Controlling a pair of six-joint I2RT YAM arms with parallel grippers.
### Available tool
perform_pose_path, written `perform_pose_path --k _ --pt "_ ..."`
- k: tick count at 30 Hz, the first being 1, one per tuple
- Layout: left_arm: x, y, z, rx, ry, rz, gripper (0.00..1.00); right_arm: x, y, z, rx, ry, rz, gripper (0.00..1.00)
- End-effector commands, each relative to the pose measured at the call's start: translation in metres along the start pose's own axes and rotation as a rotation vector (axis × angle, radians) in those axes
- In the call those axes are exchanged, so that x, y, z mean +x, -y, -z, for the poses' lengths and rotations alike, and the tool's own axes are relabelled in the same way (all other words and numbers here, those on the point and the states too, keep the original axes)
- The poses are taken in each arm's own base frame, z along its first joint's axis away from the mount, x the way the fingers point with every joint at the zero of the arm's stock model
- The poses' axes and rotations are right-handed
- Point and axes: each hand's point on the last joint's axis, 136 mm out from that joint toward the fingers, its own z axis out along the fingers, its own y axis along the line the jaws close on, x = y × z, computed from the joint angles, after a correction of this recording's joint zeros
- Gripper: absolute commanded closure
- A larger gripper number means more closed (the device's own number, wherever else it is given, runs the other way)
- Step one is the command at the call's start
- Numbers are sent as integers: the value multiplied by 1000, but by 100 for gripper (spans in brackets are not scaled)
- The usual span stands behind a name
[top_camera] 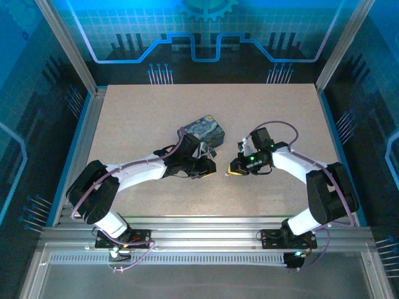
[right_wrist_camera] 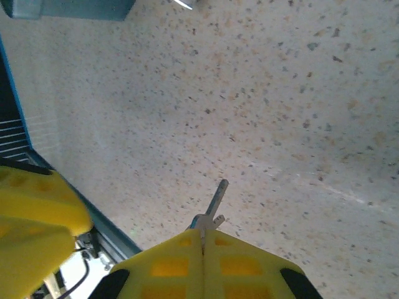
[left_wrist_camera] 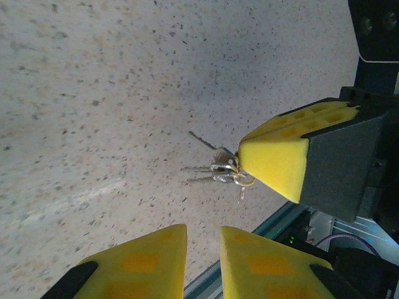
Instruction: Unlock the padlock with the key
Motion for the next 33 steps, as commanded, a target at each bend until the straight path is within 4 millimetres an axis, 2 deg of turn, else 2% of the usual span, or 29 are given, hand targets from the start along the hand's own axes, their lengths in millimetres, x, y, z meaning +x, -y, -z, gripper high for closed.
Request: perform_pose_path --k 1,3,8,15,19,25,33 --pt "-1 6 -8 62 -12 12 77 -7 -20 12 -92 39 -18 100" --pt "-2 0 -11 54 -15 49 74 -8 -24 17 -102 49 -23 100" --pt "-10 -2 -12 145 14 233 59 -8 -34 25 -139 78 -40 100" --pt "-21 12 6 225 82 486 48 -15 -51 38 -210 148 -79 100" --pt "-26 12 14 276 120 616 47 -22 -62 43 -252 180 -93 100" --pt "-30 18 13 362 106 774 45 -28 -77 42 -297 192 -111 100" --pt "-41 25 14 387 126 832 44 -27 -88 34 -310 179 -106 100"
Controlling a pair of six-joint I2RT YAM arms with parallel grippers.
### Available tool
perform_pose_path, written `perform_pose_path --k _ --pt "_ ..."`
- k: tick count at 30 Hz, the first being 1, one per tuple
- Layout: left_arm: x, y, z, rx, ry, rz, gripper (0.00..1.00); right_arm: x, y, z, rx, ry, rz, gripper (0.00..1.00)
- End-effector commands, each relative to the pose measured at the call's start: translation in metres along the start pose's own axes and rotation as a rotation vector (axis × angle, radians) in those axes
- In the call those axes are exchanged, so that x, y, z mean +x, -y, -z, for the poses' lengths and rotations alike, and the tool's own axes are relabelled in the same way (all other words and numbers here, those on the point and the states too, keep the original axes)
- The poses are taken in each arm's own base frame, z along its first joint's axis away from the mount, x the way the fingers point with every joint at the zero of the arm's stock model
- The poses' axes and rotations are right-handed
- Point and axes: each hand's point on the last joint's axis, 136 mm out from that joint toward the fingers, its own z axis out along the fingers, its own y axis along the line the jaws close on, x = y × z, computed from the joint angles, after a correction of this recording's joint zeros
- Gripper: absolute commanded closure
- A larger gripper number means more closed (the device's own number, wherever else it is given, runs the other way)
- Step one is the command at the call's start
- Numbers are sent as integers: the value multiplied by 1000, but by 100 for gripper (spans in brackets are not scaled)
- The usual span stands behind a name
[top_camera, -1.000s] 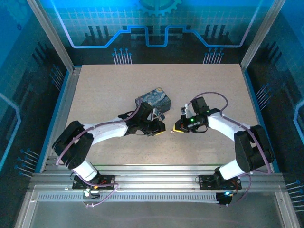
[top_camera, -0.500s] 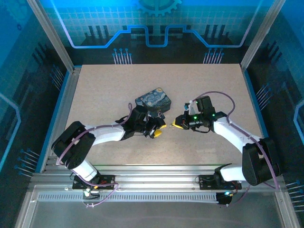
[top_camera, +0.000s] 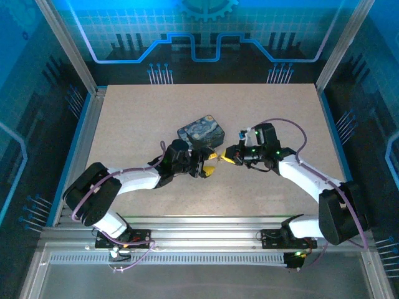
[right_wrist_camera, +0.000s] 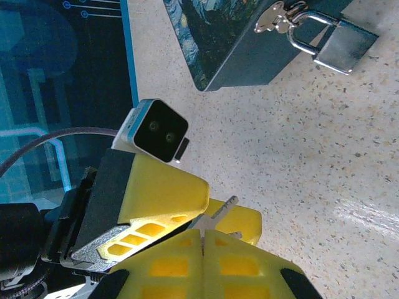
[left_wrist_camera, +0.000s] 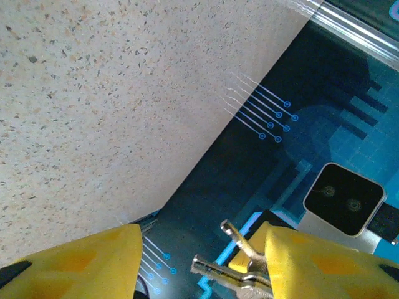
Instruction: Unlock the padlock with the key
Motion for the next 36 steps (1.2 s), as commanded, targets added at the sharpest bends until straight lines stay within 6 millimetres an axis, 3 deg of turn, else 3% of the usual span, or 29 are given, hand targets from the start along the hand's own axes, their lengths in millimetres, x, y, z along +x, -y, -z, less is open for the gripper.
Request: perform_pose_path --k 1,8,13,23,36 --pt "0 14 -4 47 3 47 44 0 -11 -6 -30 -7 3 100" --pt "2 28 -8 83 -12 56 47 3 -12 -14 -21 -19 4 100" --pt "-2 24 -4 78 9 53 54 4 -5 -16 4 -20 0 100" --pt "-13 14 15 43 67 39 58 3 5 -18 35 -16 -6 100" --pt "-12 17 16 47 62 -5 65 5 5 -19 37 -18 5 100"
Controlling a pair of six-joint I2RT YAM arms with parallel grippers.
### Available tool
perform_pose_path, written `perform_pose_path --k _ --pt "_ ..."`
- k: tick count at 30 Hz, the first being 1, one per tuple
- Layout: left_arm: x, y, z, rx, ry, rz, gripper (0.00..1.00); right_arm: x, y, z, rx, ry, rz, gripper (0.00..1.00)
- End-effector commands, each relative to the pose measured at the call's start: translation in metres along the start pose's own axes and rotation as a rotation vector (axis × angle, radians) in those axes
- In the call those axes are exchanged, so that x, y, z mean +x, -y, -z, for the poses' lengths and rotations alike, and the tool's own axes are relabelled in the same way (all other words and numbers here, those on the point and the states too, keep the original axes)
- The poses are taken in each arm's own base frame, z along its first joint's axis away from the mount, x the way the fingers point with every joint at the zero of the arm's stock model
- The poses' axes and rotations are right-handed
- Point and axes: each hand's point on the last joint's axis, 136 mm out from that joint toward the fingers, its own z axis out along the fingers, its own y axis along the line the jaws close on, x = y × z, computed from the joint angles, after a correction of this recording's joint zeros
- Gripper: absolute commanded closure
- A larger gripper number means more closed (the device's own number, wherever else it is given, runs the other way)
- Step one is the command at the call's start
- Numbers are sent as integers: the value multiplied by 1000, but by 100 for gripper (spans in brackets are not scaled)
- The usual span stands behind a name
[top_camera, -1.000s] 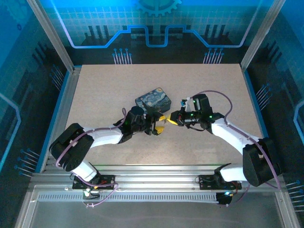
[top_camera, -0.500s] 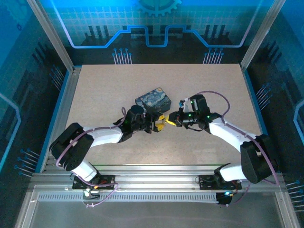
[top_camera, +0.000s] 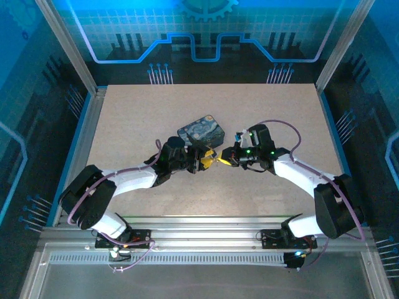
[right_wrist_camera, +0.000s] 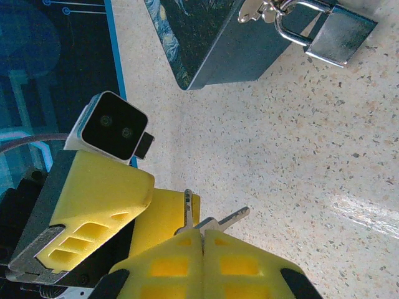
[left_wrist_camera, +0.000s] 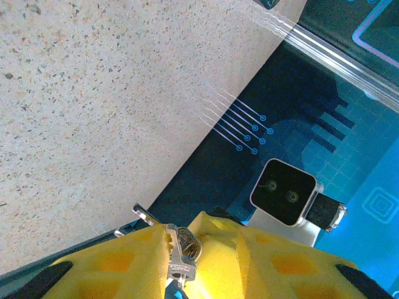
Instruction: Unlock the padlock with the key
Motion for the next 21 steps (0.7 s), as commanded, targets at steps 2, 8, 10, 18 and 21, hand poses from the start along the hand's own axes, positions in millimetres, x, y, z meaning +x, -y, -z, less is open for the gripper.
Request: perform_pose_path --k 2,8,10,18,21 --pt "-2 -2 4 -9 9 -32 65 2 -4 -2 3 -2 22 100" --pt "-4 -9 8 -26 21 -37 65 0 -9 -1 -9 0 27 100" --pt "-2 -7 7 -19 11 -43 65 1 -10 -2 -13 -5 31 100" --pt "-4 -11 4 -33 12 -39 63 2 -16 -2 -32 -9 40 100" --pt "-5 -11 4 -31 13 -40 64 3 -18 -3 -37 -15 42 100"
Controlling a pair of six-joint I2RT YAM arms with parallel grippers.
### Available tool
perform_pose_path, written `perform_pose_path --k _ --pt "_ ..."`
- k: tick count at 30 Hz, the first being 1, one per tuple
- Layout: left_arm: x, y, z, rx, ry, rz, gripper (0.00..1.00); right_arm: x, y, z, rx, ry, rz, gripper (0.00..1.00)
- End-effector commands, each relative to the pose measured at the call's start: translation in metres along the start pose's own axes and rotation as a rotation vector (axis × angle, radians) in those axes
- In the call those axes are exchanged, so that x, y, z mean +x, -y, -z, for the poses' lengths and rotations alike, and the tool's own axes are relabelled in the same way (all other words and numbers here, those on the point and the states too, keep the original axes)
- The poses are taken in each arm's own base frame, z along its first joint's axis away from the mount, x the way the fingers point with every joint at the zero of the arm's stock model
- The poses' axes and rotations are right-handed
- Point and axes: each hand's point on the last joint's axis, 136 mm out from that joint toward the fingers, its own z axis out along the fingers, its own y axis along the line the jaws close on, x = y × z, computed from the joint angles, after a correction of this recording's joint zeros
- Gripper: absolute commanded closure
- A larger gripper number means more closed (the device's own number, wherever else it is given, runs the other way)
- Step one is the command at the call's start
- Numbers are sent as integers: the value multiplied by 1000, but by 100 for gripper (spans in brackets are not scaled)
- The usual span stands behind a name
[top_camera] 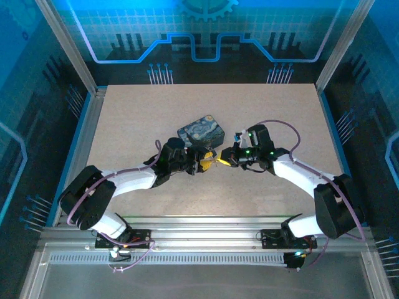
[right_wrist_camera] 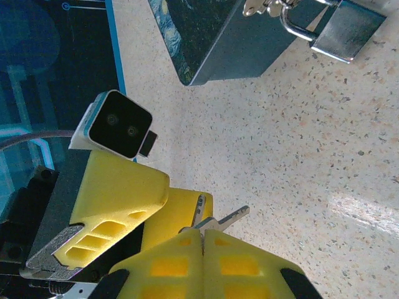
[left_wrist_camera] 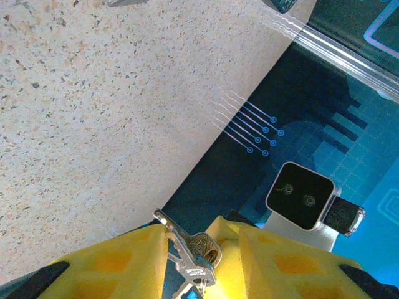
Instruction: Unlock the padlock with the key
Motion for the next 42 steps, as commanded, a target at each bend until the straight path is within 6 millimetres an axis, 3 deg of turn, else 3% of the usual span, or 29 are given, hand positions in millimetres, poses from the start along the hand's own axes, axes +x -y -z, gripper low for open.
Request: perform_pose_path --k 1,42 --pt "-2 -2 2 -5 4 -17 64 -1 -16 -1 -38 -6 34 100" --pt "-9 -6 8 -17 32 -33 69 0 -32 -5 -94 -15 34 100"
